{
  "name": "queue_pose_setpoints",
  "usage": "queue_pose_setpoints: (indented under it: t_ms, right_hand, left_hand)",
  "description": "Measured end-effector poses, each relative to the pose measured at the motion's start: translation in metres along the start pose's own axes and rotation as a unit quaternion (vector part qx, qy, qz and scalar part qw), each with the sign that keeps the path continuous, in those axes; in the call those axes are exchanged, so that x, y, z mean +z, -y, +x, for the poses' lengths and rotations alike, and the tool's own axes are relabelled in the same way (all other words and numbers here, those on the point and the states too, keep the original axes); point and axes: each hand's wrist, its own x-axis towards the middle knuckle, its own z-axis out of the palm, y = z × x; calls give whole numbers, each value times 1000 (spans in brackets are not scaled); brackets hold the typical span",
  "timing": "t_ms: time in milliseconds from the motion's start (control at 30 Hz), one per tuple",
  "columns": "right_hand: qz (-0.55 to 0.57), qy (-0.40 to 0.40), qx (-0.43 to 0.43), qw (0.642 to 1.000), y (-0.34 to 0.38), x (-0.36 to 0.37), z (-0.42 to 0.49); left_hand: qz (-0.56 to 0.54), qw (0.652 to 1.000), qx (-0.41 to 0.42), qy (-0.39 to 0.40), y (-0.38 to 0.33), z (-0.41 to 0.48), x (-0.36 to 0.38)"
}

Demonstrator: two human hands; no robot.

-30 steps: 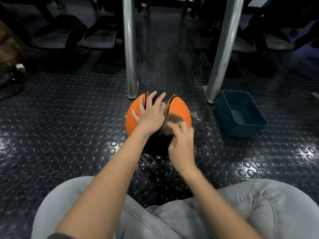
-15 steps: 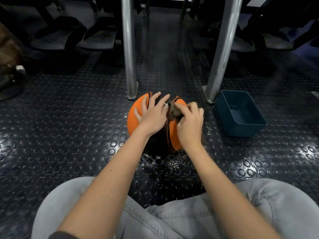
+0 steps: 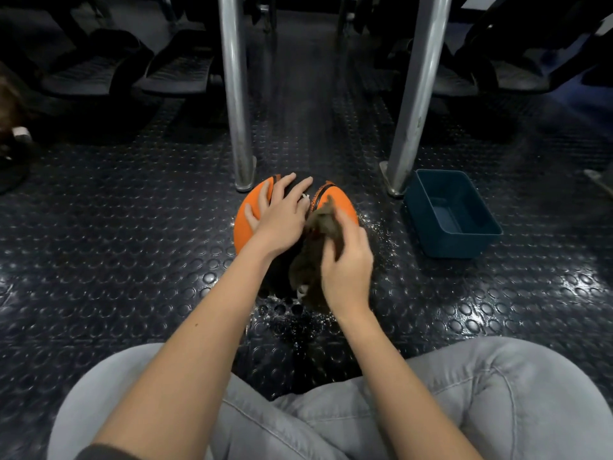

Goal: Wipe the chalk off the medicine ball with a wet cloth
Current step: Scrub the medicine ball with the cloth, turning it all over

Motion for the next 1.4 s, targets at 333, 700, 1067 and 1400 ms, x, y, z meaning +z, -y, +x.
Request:
queue_pose_setpoints:
  t_ms: [333, 700, 1067, 1400]
  right_hand:
    - [72, -50, 333, 939, -53, 10, -8]
    - [33, -55, 310, 949, -55, 19, -22]
    - [38, -82, 80, 993, -27, 20, -8]
    - [83, -101, 248, 960, -37, 10, 8]
  left_hand:
    - [-24, 999, -20, -18, 21, 0, -12]
    - [-16, 1000, 19, 14, 8, -5, -3]
    - [-6, 1000, 11, 6, 7, -6, -3]
    - [-22, 1000, -9, -13, 15, -7, -8]
